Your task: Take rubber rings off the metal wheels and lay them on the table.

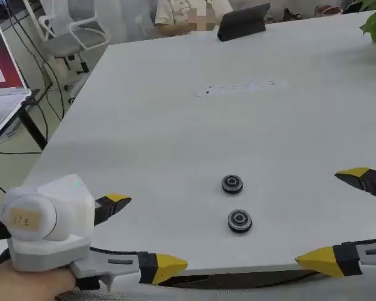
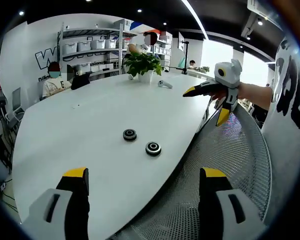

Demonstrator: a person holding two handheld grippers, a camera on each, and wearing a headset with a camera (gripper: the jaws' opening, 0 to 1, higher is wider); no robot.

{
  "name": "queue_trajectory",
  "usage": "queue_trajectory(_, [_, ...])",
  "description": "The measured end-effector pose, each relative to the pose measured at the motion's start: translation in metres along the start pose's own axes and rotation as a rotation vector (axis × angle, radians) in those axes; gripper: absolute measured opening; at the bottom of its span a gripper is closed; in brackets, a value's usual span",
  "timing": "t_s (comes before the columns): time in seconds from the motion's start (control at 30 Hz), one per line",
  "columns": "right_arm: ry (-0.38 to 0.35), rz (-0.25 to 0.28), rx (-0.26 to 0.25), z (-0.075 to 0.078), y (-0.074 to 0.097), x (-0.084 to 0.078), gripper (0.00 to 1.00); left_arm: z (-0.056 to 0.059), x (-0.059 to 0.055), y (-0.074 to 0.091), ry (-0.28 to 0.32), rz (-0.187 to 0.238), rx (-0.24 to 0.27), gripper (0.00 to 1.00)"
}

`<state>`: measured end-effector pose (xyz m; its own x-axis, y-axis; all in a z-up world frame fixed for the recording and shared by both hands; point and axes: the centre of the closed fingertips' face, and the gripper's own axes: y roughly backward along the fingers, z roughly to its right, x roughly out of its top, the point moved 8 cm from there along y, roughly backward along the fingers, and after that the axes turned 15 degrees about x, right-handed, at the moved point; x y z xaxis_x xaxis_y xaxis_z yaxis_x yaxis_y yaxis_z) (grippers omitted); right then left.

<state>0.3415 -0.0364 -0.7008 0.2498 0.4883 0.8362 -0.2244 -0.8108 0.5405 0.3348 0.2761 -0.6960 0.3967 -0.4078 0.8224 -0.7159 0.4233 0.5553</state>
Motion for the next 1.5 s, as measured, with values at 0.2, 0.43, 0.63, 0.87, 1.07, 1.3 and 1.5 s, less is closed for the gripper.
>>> queue_trajectory(0.2, [-0.012, 0.018, 0.004, 0.003, -0.001, 0.002, 0.99, -0.001, 0.001, -0.002, 0.000, -0.001, 0.000, 0.88])
queue_trajectory(0.43, [-0.009, 0.005, 0.005, 0.006, -0.003, 0.001, 0.99, -0.004, 0.002, -0.004, -0.002, -0.003, 0.001, 0.89])
queue_trajectory(0.63, [-0.006, 0.001, 0.010, 0.007, -0.004, 0.001, 0.99, -0.005, 0.003, -0.005, -0.002, -0.003, 0.004, 0.88])
queue_trajectory(0.87, [-0.002, 0.005, 0.013, 0.010, -0.004, 0.001, 0.99, -0.005, 0.004, -0.007, -0.006, 0.000, 0.002, 0.88])
queue_trajectory(1.07, [-0.002, 0.014, 0.012, 0.012, -0.003, 0.001, 0.99, -0.005, 0.005, -0.009, -0.007, -0.001, -0.001, 0.88])
queue_trajectory(1.3, [-0.004, 0.011, 0.009, 0.015, -0.002, -0.001, 0.99, -0.003, 0.006, -0.013, -0.012, -0.004, -0.006, 0.88])
queue_trajectory(1.5, [-0.005, 0.010, 0.009, 0.018, -0.002, -0.001, 0.99, -0.005, 0.008, -0.015, -0.013, 0.000, -0.004, 0.88])
